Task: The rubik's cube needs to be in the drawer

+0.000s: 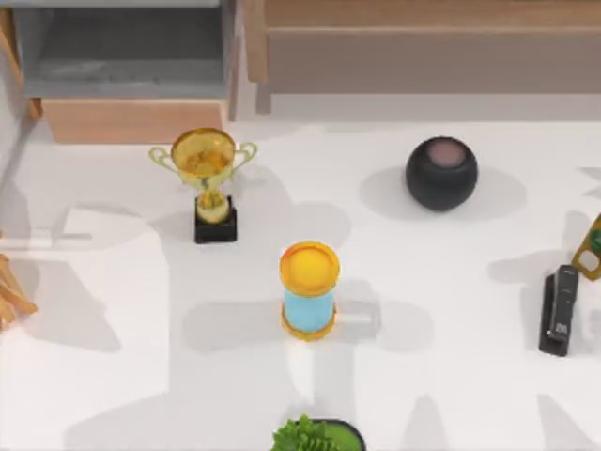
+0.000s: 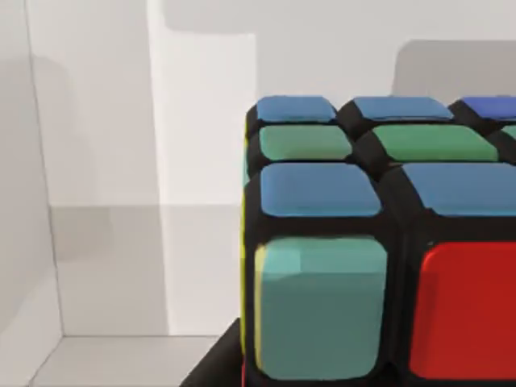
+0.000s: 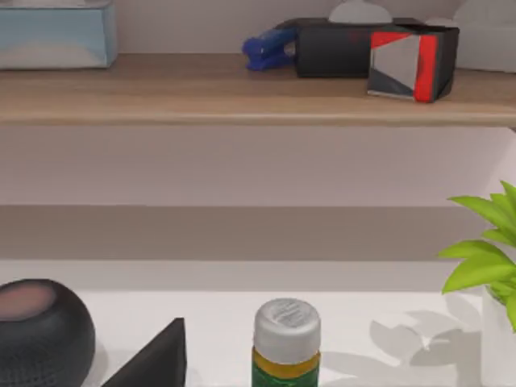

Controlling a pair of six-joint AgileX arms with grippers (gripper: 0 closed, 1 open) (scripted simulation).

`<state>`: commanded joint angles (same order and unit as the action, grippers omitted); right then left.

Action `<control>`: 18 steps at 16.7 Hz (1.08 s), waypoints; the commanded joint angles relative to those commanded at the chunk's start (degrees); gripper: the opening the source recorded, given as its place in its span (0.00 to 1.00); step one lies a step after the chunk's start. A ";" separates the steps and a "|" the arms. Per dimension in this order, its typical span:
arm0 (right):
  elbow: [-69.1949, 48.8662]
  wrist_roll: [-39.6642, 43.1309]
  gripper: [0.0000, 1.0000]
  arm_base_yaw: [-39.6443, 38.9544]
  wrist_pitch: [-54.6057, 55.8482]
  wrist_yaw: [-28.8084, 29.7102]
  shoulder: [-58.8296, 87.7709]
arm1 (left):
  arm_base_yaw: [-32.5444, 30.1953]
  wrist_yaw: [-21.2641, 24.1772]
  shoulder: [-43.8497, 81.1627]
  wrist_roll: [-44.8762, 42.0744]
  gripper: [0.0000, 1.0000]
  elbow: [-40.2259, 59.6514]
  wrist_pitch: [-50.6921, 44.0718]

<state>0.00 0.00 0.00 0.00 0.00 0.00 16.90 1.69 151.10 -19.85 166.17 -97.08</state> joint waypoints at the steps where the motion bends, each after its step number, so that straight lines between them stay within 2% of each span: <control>1: 0.00 0.00 1.00 0.00 0.00 0.00 0.00 | 0.85 -0.14 2.56 -0.29 0.00 0.13 -0.14; 4: 0.00 0.00 1.00 0.00 0.00 0.00 0.00 | 2.04 -0.49 7.16 -0.95 0.00 0.01 -0.34; 10: 0.00 0.00 1.00 0.00 0.00 0.00 0.00 | 2.11 -0.53 7.50 -1.01 0.00 -0.04 -0.37; 18: 0.00 0.00 1.00 0.00 0.00 0.00 0.00 | 2.11 -0.53 7.50 -1.01 0.60 -0.04 -0.37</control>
<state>0.00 0.00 0.00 0.00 0.00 0.00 19.00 1.16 158.60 -20.85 166.13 -97.45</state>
